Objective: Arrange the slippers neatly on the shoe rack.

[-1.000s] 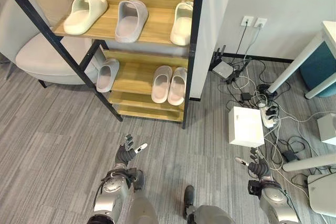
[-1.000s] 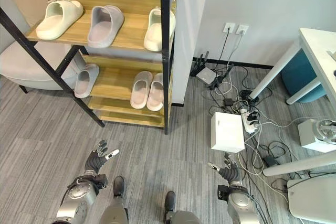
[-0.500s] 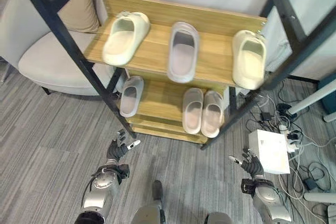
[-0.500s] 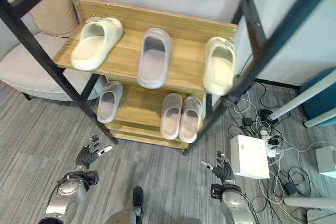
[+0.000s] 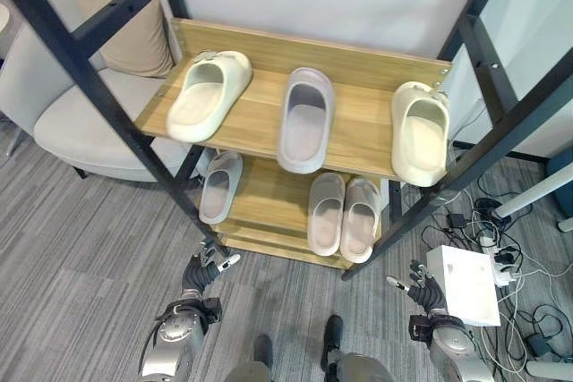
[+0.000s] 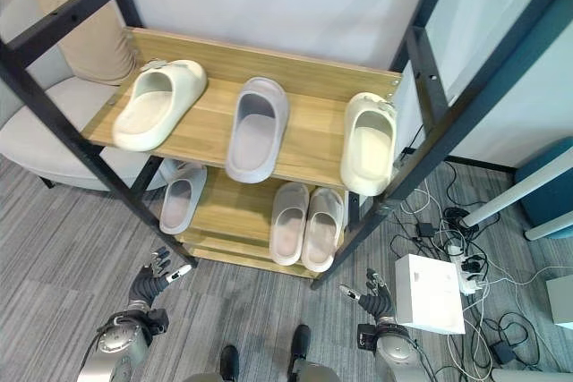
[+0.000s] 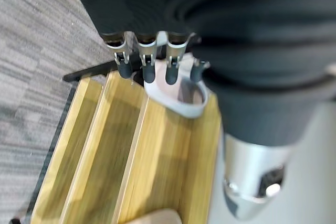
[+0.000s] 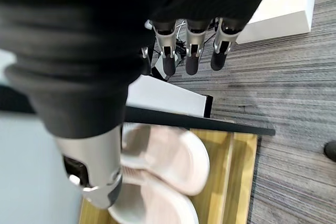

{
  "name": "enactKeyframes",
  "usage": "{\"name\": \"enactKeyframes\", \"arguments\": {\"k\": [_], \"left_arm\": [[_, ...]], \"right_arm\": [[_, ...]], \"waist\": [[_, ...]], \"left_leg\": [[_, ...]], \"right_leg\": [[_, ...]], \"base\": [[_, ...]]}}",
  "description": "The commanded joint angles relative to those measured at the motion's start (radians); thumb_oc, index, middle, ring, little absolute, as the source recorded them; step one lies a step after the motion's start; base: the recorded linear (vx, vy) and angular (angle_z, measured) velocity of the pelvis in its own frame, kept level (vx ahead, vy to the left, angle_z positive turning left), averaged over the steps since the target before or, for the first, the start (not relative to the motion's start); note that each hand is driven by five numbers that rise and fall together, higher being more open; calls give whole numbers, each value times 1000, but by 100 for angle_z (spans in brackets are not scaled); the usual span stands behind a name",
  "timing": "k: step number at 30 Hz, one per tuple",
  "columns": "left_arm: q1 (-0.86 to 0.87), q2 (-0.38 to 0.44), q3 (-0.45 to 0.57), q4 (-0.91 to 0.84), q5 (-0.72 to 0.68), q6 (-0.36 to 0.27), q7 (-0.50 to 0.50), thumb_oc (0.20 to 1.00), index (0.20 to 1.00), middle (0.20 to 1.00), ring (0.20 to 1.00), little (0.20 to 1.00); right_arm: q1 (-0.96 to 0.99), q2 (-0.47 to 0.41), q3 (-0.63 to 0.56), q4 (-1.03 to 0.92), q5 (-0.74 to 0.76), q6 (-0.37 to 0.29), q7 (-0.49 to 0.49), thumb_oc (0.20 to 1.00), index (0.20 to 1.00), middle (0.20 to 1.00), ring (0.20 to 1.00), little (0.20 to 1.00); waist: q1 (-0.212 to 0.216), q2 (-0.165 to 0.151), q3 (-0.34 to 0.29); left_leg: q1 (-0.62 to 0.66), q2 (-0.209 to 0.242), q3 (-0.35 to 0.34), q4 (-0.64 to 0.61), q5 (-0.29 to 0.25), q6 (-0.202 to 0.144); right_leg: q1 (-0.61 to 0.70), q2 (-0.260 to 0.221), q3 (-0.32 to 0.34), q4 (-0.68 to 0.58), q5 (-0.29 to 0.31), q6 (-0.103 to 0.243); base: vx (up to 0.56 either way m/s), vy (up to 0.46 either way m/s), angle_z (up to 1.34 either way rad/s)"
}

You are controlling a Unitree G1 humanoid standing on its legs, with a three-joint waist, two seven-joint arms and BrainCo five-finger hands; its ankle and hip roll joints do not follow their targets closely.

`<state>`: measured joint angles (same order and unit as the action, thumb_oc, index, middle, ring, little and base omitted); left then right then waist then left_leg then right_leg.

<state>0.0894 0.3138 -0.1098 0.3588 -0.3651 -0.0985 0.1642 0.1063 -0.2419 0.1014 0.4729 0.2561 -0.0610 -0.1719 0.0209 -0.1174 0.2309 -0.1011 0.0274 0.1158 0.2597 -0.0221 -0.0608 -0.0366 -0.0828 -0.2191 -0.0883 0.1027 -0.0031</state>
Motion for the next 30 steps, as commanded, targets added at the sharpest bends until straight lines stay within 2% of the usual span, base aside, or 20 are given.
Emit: {"name": "enactKeyframes", "arguments": {"k": [1,2,7,17,24,30], "left_arm": [[-45,-17,9,-67,1,-55,1,1000,1000,1000,1000,1000],[-39,-21,-2,-59,10,-56,5,1000,1000,1000,1000,1000],[-9,-18,-35,-57,24,-46,-20,1000,1000,1000,1000,1000],[4,-4,-56,-67,65,-42,-31,1000,1000,1000,1000,1000],[-13,0,-84,-71,107,-43,-31,1000,1000,1000,1000,1000],[-51,20,-100,-71,153,-45,7,1000,1000,1000,1000,1000]], "right_arm": [[-27,-79,-28,-36,-4,-46,-17,1000,1000,1000,1000,1000],[-18,-87,-36,-40,-8,-48,-23,1000,1000,1000,1000,1000],[-7,-86,-18,-34,-53,-41,-13,1000,1000,1000,1000,1000],[-8,-85,67,-117,-146,-31,22,1000,1000,1000,1000,1000],[28,-100,169,-315,-219,-26,91,1000,1000,1000,1000,1000],[35,-164,263,-638,-279,-26,148,1000,1000,1000,1000,1000]], "waist": [[9,39,18],[11,48,10],[-6,67,-43],[3,73,-62],[-2,77,-68],[-18,77,-69]], "left_leg": [[-66,66,-71,-94,32,-20],[-39,78,-82,-205,65,-22],[54,62,-63,-323,71,-14],[121,31,-34,-345,32,13],[138,26,-28,-347,17,21],[141,33,-26,-347,18,15]], "right_leg": [[120,10,6,27,-177,60],[133,7,1,20,-185,70],[149,-7,7,12,-179,87],[160,-39,33,10,-164,112],[162,-48,42,5,-160,120],[157,-44,46,1,-159,119]], "base": [[147,116,-2],[177,140,-24],[127,118,-16],[45,82,-2],[14,34,-5],[-23,15,-10]]}}
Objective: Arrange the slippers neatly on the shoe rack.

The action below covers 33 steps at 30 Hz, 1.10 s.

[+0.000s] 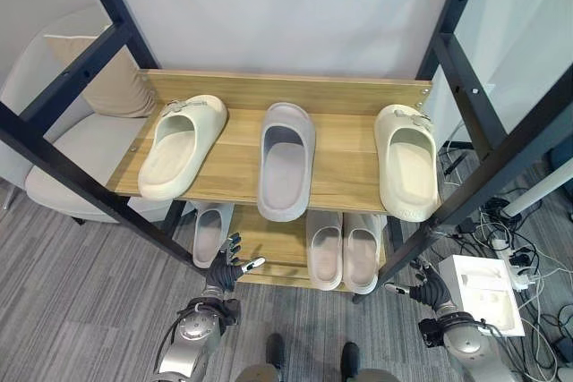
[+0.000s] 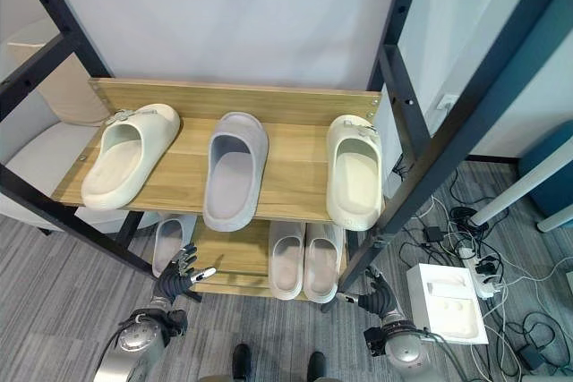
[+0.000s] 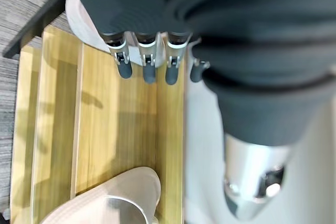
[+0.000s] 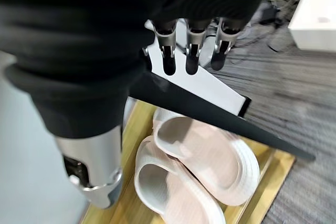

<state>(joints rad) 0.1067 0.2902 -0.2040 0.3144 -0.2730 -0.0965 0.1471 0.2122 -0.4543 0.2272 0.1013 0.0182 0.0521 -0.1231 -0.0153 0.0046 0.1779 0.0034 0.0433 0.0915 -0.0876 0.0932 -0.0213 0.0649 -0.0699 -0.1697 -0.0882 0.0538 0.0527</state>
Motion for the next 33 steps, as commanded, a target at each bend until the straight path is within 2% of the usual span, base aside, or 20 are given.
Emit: {"name": "enactKeyframes", "arguments": {"k": [1,5,10,14,18,22,30,31,33], "left_arm": [[-75,45,-6,-24,66,-47,27,1000,1000,1000,1000,1000],[-99,61,-2,-17,84,-54,31,1000,1000,1000,1000,1000],[-112,57,6,-14,68,-46,35,1000,1000,1000,1000,1000],[-58,40,32,-17,35,-38,14,1000,1000,1000,1000,1000],[-27,41,36,-17,33,-31,-8,1000,1000,1000,1000,1000],[-21,41,31,-16,38,-26,-17,1000,1000,1000,1000,1000],[-65,40,4,-19,62,-30,-26,1000,1000,1000,1000,1000],[-90,34,-18,2,72,-32,-10,1000,1000,1000,1000,1000],[-97,35,-21,11,72,-35,4,1000,1000,1000,1000,1000]], "right_arm": [[-71,40,138,-297,-40,-138,106,1000,1000,1000,1000,1000],[-66,-11,144,-396,5,-132,151,1000,1000,1000,1000,1000],[-59,-18,132,-258,-132,-71,140,1000,1000,1000,1000,1000],[24,1,-26,-80,-302,-48,46,1000,1000,1000,1000,1000],[93,17,-111,-29,-268,-48,24,1000,1000,1000,1000,1000],[120,28,-118,-7,-255,-45,38,1000,1000,1000,1000,1000],[-14,41,81,8,-258,-66,115,1000,1000,1000,1000,1000],[-95,49,177,-49,-243,-79,133,1000,1000,1000,1000,1000],[-147,45,219,-116,-257,-90,133,1000,1000,1000,1000,1000]], "waist": [[16,-46,-17],[4,-51,-25],[2,-54,-34],[-7,-53,-34],[-19,-53,-33],[-25,-54,-32],[-11,-49,-30],[2,-45,-31],[8,-43,-32]], "left_leg": [[36,17,-2,0,-97,-25],[38,20,0,0,-97,-28],[36,21,-4,0,-93,-29],[31,21,-6,0,-91,-22],[32,23,-3,0,-92,-21],[33,23,1,0,-94,-20],[38,19,2,0,-98,-17],[38,17,-2,0,-97,-19],[39,17,-5,0,-97,-21]], "right_leg": [[55,-56,-4,1,-110,63],[60,-52,-4,2,-111,61],[65,-50,-8,4,-113,58],[65,-46,-5,4,-115,58],[65,-46,0,6,-114,58],[63,-46,3,6,-112,59],[66,-48,4,2,-110,59],[68,-50,1,1,-113,58],[70,-51,-3,1,-115,57]], "base": [[-32,-2,-1],[-28,-8,-3],[-7,-3,1],[-4,-14,6],[8,-15,4],[1,-4,-1],[5,1,-4],[-3,14,8],[9,17,7]]}}
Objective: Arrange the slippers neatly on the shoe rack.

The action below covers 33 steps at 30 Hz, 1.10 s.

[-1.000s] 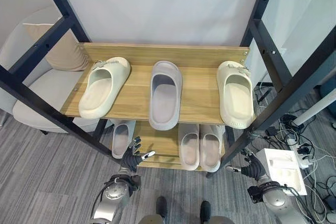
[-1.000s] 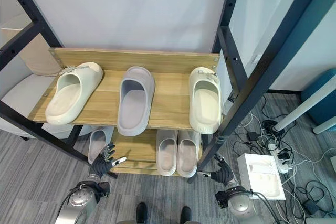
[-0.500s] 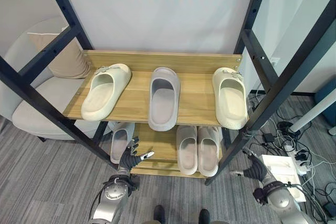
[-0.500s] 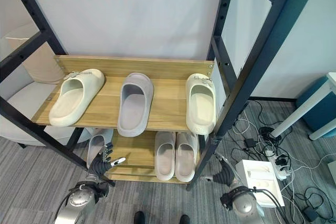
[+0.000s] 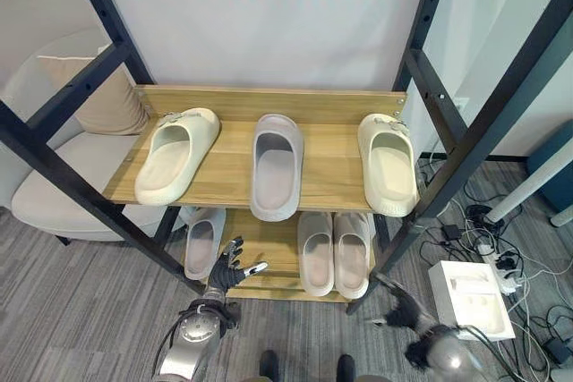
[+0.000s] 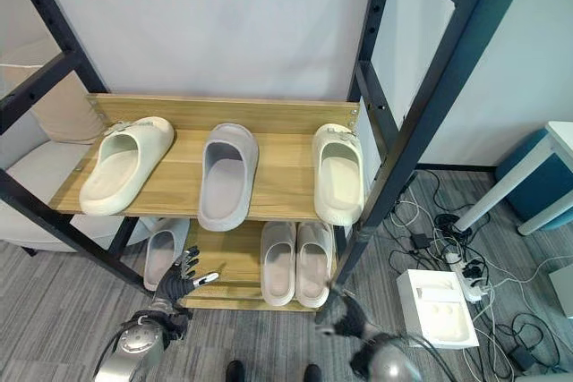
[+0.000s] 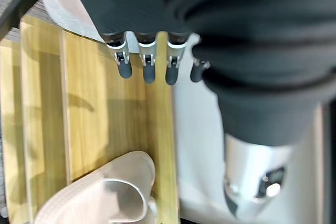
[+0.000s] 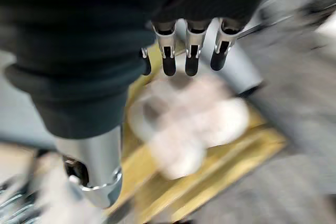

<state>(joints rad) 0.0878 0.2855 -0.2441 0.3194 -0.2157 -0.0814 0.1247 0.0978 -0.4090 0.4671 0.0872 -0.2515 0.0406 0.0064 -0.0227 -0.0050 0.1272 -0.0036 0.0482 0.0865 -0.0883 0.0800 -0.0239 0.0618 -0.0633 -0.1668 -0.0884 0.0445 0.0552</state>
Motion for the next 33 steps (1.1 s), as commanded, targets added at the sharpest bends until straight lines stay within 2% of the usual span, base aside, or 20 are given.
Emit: {"name": "enactKeyframes", "arguments": {"k": [1,3,5,7,12,15,20,22,23,26,27,30,33], "left_arm": [[-79,39,21,8,13,-51,31,1000,1000,1000,1000,1000],[-72,43,29,5,13,-56,46,1000,1000,1000,1000,1000],[-59,53,41,10,28,-60,52,1000,1000,1000,1000,1000],[-51,55,44,19,40,-66,49,1000,1000,1000,1000,1000],[-37,63,56,27,47,-76,40,1000,1000,1000,1000,1000],[-29,72,52,25,54,-90,30,1000,1000,1000,1000,1000],[-33,74,38,6,42,-102,29,1000,1000,1000,1000,1000],[-42,68,29,16,40,-106,33,1000,1000,1000,1000,1000],[-42,66,23,7,40,-108,39,1000,1000,1000,1000,1000],[-44,58,9,16,34,-102,51,1000,1000,1000,1000,1000],[-41,52,4,12,23,-97,61,1000,1000,1000,1000,1000],[-37,53,6,3,12,-92,70,1000,1000,1000,1000,1000],[-5,46,31,-28,-13,-92,96,1000,1000,1000,1000,1000]], "right_arm": [[-58,-9,-9,-144,-9,-83,-3,1000,1000,1000,1000,1000],[-79,-33,-17,-262,-41,-97,-20,1000,1000,1000,1000,1000],[-75,-74,-78,-469,-36,-144,-39,1000,1000,1000,1000,1000],[-32,-104,-125,-593,1,-178,-34,1000,1000,1000,1000,1000],[7,-192,-211,-718,52,-219,-41,1000,1000,1000,1000,1000],[19,-267,-290,-797,139,-269,-49,1000,1000,1000,1000,1000],[-32,-310,-317,-819,161,-289,-78,1000,1000,1000,1000,1000],[-71,-298,-311,-813,114,-289,-104,1000,1000,1000,1000,1000],[-121,-267,-289,-788,34,-268,-137,1000,1000,1000,1000,1000],[-206,-195,-244,-724,-77,-221,-189,1000,1000,1000,1000,1000],[-256,-154,-220,-673,-131,-187,-215,1000,1000,1000,1000,1000],[-305,-115,-195,-616,-169,-162,-242,1000,1000,1000,1000,1000],[-368,-57,-169,-491,-215,-119,-284,1000,1000,1000,1000,1000]], "waist": [[18,-32,19],[18,-29,21],[11,-29,18],[5,-29,14],[-11,-31,3],[-25,-33,-7],[-34,-24,-18],[-37,-20,-20],[-32,-17,-22],[-18,-16,-24],[-5,-16,-24],[4,-18,-23],[43,-23,-16]], "left_leg": [[47,11,-2,1,-85,-19],[49,11,-4,1,-85,-21],[49,13,-2,1,-86,-22],[50,14,-2,1,-87,-21],[52,18,2,1,-88,-24],[55,23,9,1,-87,-27],[58,27,16,1,-87,-29],[59,28,17,1,-87,-28],[58,28,16,1,-88,-27],[59,25,11,1,-90,-25],[57,22,4,1,-90,-23],[54,18,-3,1,-90,-20],[43,2,-26,1,-94,-13]], "right_leg": [[75,-57,-7,2,-107,54],[76,-56,-10,2,-109,54],[75,-55,-12,3,-109,54],[74,-55,-10,4,-109,55],[73,-51,-2,5,-107,55],[71,-47,3,4,-105,57],[67,-46,10,4,-104,58],[66,-45,11,6,-105,58],[67,-45,9,6,-105,57],[71,-45,5,8,-108,55],[73,-46,-1,8,-108,54],[73,-47,-6,8,-109,54],[70,-55,-22,11,-106,58]], "base": [[13,14,8],[10,5,15],[12,-3,16],[2,-6,4],[2,-12,-3],[-4,-19,-7],[0,-9,-11],[0,0,0],[0,0,0],[12,12,1],[30,33,3],[21,33,3],[29,68,16]]}}
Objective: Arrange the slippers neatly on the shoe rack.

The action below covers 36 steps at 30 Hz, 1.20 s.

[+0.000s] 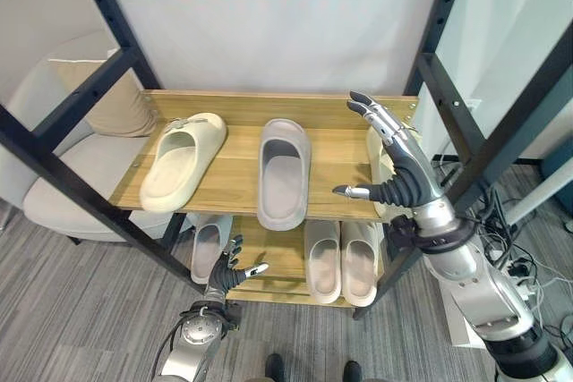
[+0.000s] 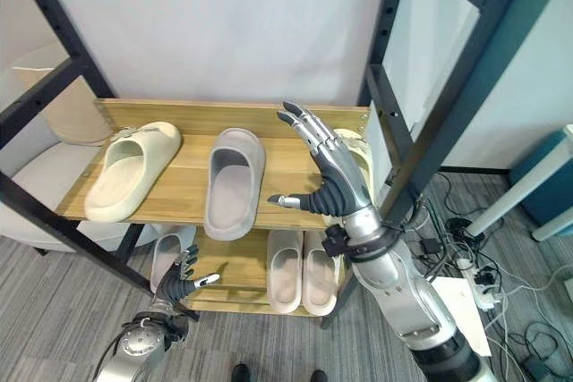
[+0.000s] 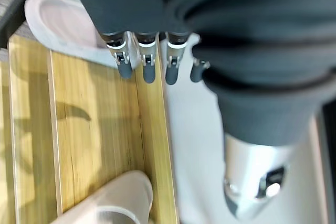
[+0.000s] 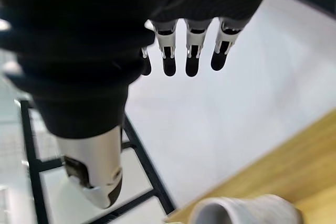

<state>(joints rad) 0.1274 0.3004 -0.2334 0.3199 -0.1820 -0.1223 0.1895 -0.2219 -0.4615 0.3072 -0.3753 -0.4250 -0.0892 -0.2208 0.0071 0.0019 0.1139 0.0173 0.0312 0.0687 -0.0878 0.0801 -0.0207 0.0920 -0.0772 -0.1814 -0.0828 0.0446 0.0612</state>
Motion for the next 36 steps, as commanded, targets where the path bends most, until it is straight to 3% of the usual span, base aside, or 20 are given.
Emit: {"name": "enactKeyframes", "arguments": {"k": [1,13,17,19,20,21,22,24,26,36], "left_arm": [[-36,29,26,-36,-50,-52,33,1000,1000,1000,1000,1000],[33,23,48,-69,-75,-65,13,1000,1000,1000,1000,1000],[39,44,34,-90,-86,-76,-8,1000,1000,1000,1000,1000],[30,62,8,-96,-101,-83,-28,1000,1000,1000,1000,1000],[26,63,6,-96,-102,-82,-32,1000,1000,1000,1000,1000],[24,65,4,-94,-105,-81,-33,1000,1000,1000,1000,1000],[18,64,5,-93,-107,-81,-31,1000,1000,1000,1000,1000],[12,63,12,-90,-98,-76,-32,1000,1000,1000,1000,1000],[12,60,17,-91,-90,-72,-32,1000,1000,1000,1000,1000],[18,55,39,-110,-69,-53,-32,1000,1000,1000,1000,1000]], "right_arm": [[-52,0,-8,-9,-45,15,-61,1000,1000,1000,1000,1000],[-118,24,23,192,-93,55,-90,1000,1000,1000,1000,1000],[-246,21,55,349,-146,95,-134,1000,1000,1000,1000,1000],[-382,3,79,508,-179,149,-173,1000,1000,1000,1000,1000],[-399,0,80,533,-185,159,-178,959,959,959,959,959],[-412,-6,76,549,-189,168,-183,784,784,784,784,784],[-424,-10,63,573,-198,185,-196,548,548,548,548,548],[-406,-13,46,566,-210,196,-195,347,347,347,347,347],[-388,-13,35,552,-216,199,-189,200,200,200,200,200],[-254,-27,-41,404,-208,183,-156,200,200,200,200,200]], "waist": [[19,-31,-1],[118,-55,13],[165,-64,21],[201,-73,29],[205,-73,31],[208,-74,32],[210,-74,33],[206,-71,29],[200,-69,26],[152,-60,7]], "left_leg": [[20,16,-12,1,-95,-14],[2,-21,-47,1,-107,8],[-9,-32,-57,1,-110,15],[-20,-44,-67,1,-112,21],[-21,-46,-68,1,-113,22],[-22,-49,-69,1,-113,22],[-21,-51,-70,1,-116,24],[-16,-53,-70,1,-121,25],[-12,-53,-69,1,-125,25],[22,-38,-65,1,-134,16]], "right_leg": [[39,-44,-9,6,-105,53],[39,-73,-40,6,-96,77],[34,-85,-50,5,-89,86],[27,-97,-60,9,-80,95],[25,-98,-61,10,-80,96],[25,-100,-64,11,-79,98],[24,-103,-65,13,-79,99],[26,-106,-65,14,-79,100],[29,-106,-64,15,-80,100],[55,-92,-53,8,-101,85]], "base": [[29,75,29],[34,60,11],[30,62,13],[31,67,12],[19,37,23],[20,38,23],[22,38,23],[13,20,3],[0,0,0],[4,-24,-1]]}}
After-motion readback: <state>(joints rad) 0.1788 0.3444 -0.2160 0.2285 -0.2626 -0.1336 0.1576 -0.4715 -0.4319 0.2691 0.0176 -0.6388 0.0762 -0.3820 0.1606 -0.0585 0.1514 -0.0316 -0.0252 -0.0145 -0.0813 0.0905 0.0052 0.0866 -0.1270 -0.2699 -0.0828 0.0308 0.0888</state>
